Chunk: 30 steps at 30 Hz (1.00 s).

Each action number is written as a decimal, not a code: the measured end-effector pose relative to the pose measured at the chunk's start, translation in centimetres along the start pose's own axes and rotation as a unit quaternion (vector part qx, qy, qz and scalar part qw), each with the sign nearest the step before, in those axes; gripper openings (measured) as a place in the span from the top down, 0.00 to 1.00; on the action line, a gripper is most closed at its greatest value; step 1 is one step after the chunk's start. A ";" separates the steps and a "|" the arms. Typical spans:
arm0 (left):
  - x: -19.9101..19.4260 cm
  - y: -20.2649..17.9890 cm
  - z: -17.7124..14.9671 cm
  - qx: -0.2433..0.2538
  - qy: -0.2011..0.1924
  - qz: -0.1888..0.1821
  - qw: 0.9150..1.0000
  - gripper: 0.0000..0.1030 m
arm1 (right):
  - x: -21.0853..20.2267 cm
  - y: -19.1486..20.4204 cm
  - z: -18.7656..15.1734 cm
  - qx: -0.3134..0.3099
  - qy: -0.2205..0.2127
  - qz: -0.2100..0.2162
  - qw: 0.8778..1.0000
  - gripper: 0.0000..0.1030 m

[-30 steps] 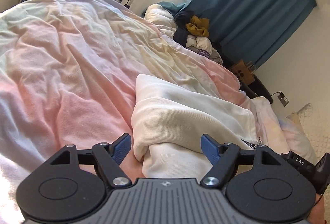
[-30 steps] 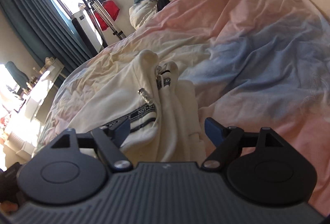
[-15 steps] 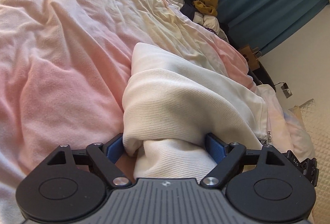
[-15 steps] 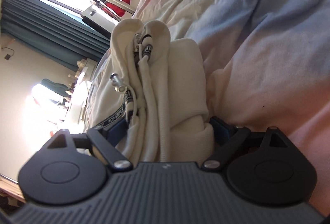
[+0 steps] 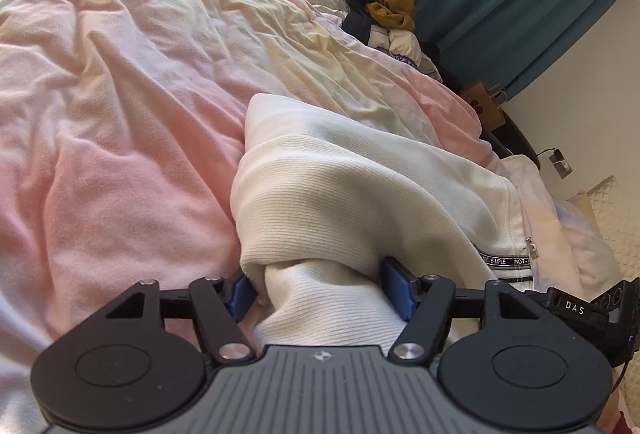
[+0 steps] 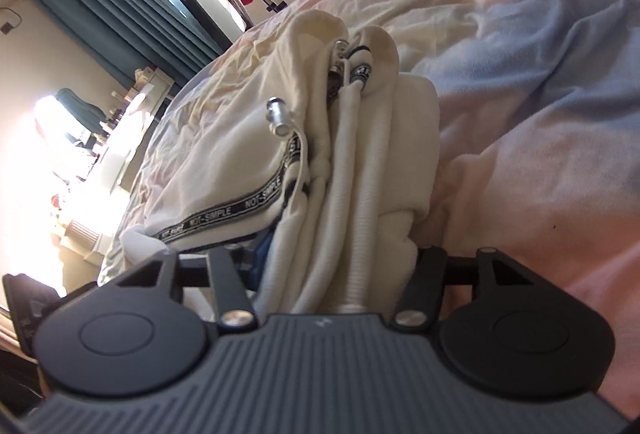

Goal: Fold clothes

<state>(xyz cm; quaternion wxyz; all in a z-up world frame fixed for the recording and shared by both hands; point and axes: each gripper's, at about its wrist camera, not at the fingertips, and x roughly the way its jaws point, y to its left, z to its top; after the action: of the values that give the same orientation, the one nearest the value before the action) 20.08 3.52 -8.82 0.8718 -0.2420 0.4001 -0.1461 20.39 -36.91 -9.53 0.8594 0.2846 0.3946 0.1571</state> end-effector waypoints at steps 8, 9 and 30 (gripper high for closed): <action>-4.7 -3.3 0.8 0.005 -0.016 -0.005 1.000 0.58 | -6.2 3.7 0.5 -0.011 -0.054 0.016 0.998 0.59; -5.6 -4.2 1.0 0.007 -0.017 -0.009 1.000 0.58 | -7.4 4.1 0.6 -0.011 -0.059 0.015 0.998 0.59; -1.4 -41.3 -8.9 0.167 0.040 -0.182 0.968 0.57 | -41.5 -9.9 -0.3 0.089 -0.253 -0.081 0.960 0.59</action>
<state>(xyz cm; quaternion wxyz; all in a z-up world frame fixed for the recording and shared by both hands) 9.90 -33.24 9.27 0.8419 -0.1561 0.3538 -0.3764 -5.93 -65.17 8.64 0.9123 0.3575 0.1980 -0.0261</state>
